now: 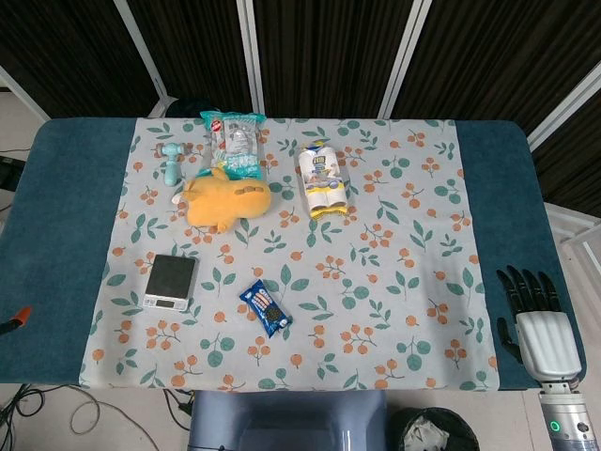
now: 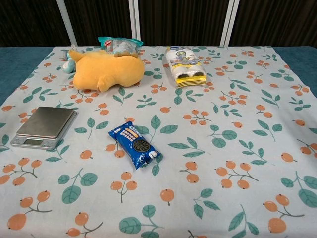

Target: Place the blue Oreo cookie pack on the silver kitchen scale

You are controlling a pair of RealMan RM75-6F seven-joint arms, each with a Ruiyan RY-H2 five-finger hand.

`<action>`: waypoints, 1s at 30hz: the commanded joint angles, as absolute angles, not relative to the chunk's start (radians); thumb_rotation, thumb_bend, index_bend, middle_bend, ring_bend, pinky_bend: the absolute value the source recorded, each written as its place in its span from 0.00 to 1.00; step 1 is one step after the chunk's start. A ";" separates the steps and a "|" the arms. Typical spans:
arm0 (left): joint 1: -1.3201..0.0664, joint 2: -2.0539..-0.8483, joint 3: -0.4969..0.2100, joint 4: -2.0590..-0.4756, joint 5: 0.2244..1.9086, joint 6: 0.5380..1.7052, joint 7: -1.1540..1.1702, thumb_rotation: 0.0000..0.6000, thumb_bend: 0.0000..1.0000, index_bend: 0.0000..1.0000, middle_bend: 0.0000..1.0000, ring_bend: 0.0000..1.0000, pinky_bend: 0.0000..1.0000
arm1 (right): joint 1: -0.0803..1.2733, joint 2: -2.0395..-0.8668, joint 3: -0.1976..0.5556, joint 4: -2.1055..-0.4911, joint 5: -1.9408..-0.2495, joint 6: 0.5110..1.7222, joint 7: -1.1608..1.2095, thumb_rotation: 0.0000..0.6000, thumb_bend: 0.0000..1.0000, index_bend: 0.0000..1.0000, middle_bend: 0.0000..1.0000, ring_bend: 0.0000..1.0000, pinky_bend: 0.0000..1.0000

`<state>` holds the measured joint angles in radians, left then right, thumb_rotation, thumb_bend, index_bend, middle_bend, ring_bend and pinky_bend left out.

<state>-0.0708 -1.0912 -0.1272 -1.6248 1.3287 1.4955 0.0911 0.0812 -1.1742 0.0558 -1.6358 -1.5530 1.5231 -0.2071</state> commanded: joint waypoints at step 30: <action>-0.139 -1.035 -0.096 -1.624 1.578 1.511 0.092 1.00 0.09 0.03 0.05 0.00 0.03 | 0.069 -1.170 0.064 -1.649 -1.547 1.545 -0.202 1.00 0.59 0.00 0.07 0.02 0.00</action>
<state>-0.0981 -1.0623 -0.1014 -1.6153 1.5046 1.5219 0.0640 0.0690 -1.1699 0.0641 -1.6485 -1.5474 1.5450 -0.2023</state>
